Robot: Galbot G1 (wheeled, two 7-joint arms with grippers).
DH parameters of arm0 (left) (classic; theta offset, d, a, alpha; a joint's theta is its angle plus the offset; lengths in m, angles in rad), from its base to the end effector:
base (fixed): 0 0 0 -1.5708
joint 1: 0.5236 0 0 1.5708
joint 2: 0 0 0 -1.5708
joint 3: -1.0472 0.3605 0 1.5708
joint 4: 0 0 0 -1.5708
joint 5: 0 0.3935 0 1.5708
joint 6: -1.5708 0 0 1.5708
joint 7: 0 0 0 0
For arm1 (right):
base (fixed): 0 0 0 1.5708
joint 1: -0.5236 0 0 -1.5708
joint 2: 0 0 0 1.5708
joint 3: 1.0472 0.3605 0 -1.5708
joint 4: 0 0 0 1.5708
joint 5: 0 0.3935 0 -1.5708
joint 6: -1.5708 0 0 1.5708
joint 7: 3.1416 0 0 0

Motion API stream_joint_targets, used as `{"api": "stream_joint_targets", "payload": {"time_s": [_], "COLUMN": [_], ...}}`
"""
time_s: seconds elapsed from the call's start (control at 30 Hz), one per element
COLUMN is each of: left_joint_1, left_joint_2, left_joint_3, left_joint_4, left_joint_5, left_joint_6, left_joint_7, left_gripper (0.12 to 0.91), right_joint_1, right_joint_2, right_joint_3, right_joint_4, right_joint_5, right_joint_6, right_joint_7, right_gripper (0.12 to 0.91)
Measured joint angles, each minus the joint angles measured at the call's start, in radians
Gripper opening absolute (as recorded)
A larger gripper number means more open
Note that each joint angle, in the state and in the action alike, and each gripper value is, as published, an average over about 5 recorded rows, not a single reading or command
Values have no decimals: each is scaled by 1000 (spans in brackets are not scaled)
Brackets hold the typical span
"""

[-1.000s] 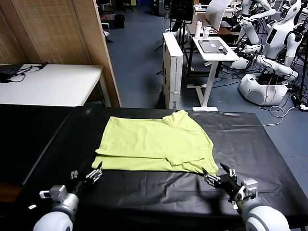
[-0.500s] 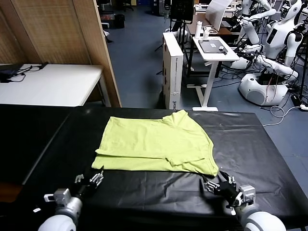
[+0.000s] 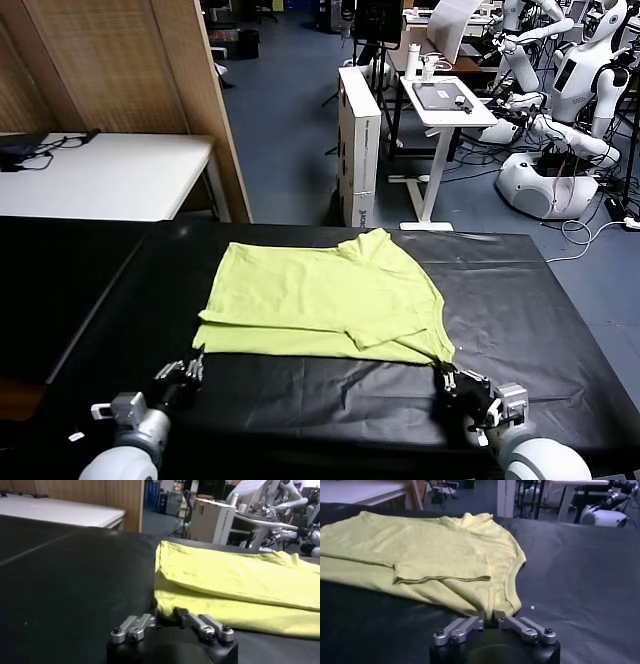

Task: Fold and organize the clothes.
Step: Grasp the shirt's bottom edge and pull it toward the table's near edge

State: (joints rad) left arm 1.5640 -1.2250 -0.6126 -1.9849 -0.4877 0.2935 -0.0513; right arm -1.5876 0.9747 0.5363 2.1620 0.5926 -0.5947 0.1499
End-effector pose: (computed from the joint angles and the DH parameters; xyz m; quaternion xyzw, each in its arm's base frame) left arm 0.2233 0.0986 -0.3332 -0.0113 -0.9784 0.0596 0.1975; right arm 0.2212 -0.0827 -0.2663 0.0872 -0.9474 0.0308 0.3064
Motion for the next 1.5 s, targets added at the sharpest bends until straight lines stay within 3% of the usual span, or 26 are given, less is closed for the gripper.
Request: {"api": "stream_joint_targets", "payload": {"time_s": [0.37,0.9,1.0,1.3,1.4,1.5], "left_joint_1": [59,290,311,339,342,348], "left_joint_2": [25,69,75,73,72,74], "left_joint_3": [-11,-94,-100,-111,-118,-130], "left_joint_4": [-54,-191,-200,-224,-234,-251], "left_joint_5": [36,43,42,31,33,26], "left_joint_6": [-2,-1,-3,25,52,84], "left_joint_7": [-11,-14,-16,-39,-63,-92], "left_gripper": [147,165,270,811,892,905], "right_joint_1": [-46,-181,-199,-260,-266,-241], "right_joint_2": [-73,-55,-52,-58,-62,-70], "right_joint_3": [35,60,62,92,106,111], "right_joint_4": [93,211,224,299,326,331], "right_joint_5": [135,109,101,100,101,104], "right_joint_6": [-128,-142,-142,-142,-142,-142], "right_joint_7": [61,94,98,135,142,124], "right_gripper": [140,148,248,798,889,905]}}
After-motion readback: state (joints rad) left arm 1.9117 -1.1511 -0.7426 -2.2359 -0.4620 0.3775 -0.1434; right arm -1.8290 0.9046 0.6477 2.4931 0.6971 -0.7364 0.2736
